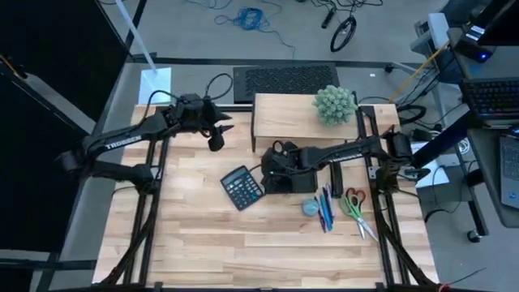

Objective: Pick and place office supplies into organizer
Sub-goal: Remove the black pen from the black desk organizer

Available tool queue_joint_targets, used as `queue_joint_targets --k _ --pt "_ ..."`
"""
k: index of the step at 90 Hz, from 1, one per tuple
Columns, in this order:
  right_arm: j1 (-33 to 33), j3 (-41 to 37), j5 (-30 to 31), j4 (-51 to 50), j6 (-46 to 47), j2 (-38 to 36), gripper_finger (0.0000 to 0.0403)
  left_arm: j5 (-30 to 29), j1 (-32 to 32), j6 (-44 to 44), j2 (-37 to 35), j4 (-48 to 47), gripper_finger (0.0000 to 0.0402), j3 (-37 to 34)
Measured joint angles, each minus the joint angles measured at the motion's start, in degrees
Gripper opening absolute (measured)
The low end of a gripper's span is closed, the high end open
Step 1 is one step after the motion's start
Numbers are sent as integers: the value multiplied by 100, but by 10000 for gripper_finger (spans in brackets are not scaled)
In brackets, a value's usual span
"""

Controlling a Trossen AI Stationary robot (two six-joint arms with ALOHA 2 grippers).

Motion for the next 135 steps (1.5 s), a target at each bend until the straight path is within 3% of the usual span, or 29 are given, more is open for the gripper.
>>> queue_joint_targets --k 28,52,71,83,135 --pt "3 22 28 302 -9 197 75 118 -352 -7 604 -128 135 -4" --pt "3 24 20 320 94 365 73 116 -439 37 659 -32 135 -4" --pt "12 17 39 293 51 371 16 116 -437 43 659 -37 135 -4" --pt "10 17 54 295 48 370 15 116 -435 43 659 -34 135 -4" --pt "10 -31 101 357 -105 -287 2 112 -435 41 659 1 135 -4"
